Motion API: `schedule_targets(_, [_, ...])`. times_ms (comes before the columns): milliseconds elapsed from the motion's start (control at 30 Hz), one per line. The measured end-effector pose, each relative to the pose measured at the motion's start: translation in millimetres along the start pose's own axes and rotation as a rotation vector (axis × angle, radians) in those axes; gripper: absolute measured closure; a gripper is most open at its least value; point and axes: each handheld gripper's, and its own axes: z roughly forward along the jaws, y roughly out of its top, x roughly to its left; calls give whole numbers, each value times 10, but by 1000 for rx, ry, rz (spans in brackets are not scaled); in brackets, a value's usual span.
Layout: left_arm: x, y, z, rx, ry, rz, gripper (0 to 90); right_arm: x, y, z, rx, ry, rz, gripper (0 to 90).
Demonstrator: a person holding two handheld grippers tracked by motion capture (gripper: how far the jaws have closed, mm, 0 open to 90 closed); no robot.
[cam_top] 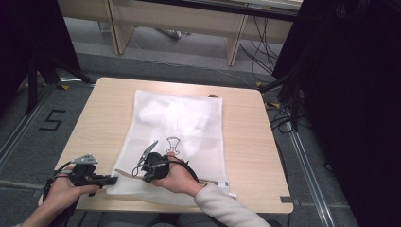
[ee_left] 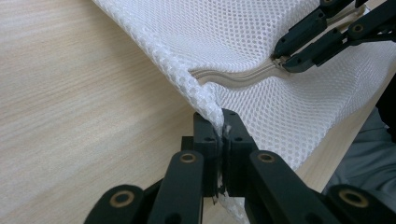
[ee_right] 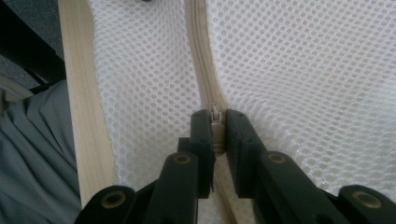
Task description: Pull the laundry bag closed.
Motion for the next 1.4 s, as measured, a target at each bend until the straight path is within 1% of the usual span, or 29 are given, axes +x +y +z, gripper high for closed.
schedule_targets(100, [1, 0, 0, 1, 6, 3, 860, -7, -6, -7, -1, -1, -2, 823])
schedule_targets(133, [2, 0, 0, 1, 5, 2, 860, -11, -18, -13, -8, 4, 9, 823])
schedule_targets(200, [2, 1, 0, 1, 6, 2, 859, -22, -23, -24, -2, 2, -11, 823])
schedule_targets(267, [3, 0, 1, 1, 4, 2, 860, -13, -28, -24, -7, -2, 5, 823])
schedule_targets(400, [4, 0, -1, 2, 5, 1, 860, -14, -27, -35, -3, -2, -2, 823])
schedule_targets(433, [-1, -6, 8, -16, 7, -3, 860, -16, -29, -39, -3, -2, -5, 823])
schedule_targets(467, [-4, -4, 5, -8, 12, -1, 859, -12, -33, -36, -9, -2, 4, 822])
schedule_targets(500, [3, -1, 1, 3, 5, 2, 860, -14, -34, -47, -2, -5, 1, 822])
schedule_targets(567, [2, 0, 0, 2, 5, 1, 859, -12, -38, -50, -1, -5, 5, 823])
schedule_targets(600, [3, 0, -1, 2, 6, 1, 859, -23, -43, -52, 0, 0, -9, 823])
schedule_targets(633, [4, -1, 0, 3, 5, 1, 860, -20, -57, -55, -7, 2, 11, 823])
schedule_targets(667, [4, -1, 0, 3, 6, 2, 859, -29, -59, -65, -1, -5, 0, 823])
schedule_targets(800, [4, -1, 0, 2, 6, 1, 859, -40, -76, -78, 0, -3, 0, 823])
schedule_targets(833, [4, -1, 0, 2, 6, 0, 859, -42, -83, -85, -4, -8, 6, 823])
schedule_targets(933, [4, -1, 1, 3, 7, 1, 859, -47, -91, -91, -5, -5, -3, 823])
schedule_targets(1100, [5, -1, 1, 2, 4, -1, 859, -53, -98, -108, -3, 7, -5, 823])
schedule_targets(1133, [6, -3, 4, 7, 0, 0, 859, -30, -100, -123, 18, -18, 31, 823])
schedule_targets(1267, [2, -2, 3, 4, 3, 2, 859, -32, -106, -123, 16, -16, 28, 822])
schedule_targets(1333, [2, -2, 2, 3, 2, -1, 859, -39, -104, -121, 10, -12, 16, 822])
schedule_targets(1367, [2, -2, 2, 3, 2, 0, 859, -46, -104, -121, -2, -12, 1, 823])
schedule_targets(1400, [1, -2, 3, 3, 3, 1, 859, -44, -103, -122, 0, -13, 4, 823])
